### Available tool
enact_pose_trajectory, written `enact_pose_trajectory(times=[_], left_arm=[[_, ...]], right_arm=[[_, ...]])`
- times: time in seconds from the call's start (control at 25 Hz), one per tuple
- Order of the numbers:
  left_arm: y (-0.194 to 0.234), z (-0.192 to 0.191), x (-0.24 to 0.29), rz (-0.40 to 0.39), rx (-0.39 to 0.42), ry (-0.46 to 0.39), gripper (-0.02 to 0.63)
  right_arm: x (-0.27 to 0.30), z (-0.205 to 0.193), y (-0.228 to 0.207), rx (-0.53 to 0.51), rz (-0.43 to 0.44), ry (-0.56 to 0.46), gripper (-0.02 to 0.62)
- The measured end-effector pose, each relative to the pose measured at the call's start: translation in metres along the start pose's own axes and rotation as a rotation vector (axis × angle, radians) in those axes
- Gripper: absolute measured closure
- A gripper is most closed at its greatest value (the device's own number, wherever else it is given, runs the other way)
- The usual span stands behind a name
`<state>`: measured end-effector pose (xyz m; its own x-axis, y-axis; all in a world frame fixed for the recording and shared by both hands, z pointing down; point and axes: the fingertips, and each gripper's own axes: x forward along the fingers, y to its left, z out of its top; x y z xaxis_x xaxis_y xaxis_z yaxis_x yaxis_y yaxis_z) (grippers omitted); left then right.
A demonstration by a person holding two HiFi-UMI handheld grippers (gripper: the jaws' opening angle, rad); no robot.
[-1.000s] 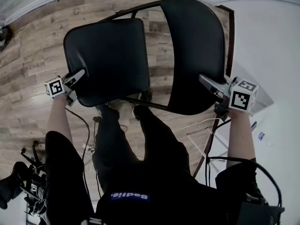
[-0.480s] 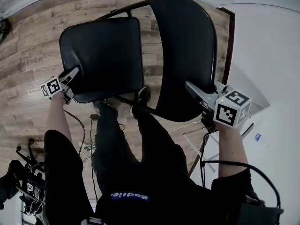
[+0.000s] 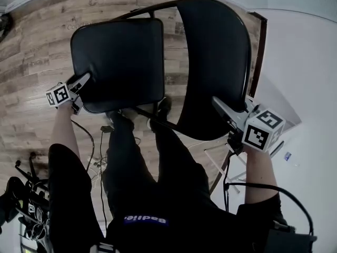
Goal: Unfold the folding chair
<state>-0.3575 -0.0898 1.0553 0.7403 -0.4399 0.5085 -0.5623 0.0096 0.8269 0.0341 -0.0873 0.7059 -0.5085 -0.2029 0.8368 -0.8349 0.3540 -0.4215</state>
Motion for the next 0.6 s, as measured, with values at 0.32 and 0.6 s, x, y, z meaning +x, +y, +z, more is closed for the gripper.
enact_pose_trajectory(times=[0.32, 0.6], left_arm=[[0.018, 0.008, -0.056, 0.207, -0.031, -0.049, 0.230], [-0.058, -0.001, -0.101, 0.160, -0.069, -0.120, 0.232]], right_arm=[[0.001, -0.001, -0.001, -0.002, 0.008, 0.001, 0.511], [0.000, -0.002, 0.003, 0.008, 0.006, 0.009, 0.509]])
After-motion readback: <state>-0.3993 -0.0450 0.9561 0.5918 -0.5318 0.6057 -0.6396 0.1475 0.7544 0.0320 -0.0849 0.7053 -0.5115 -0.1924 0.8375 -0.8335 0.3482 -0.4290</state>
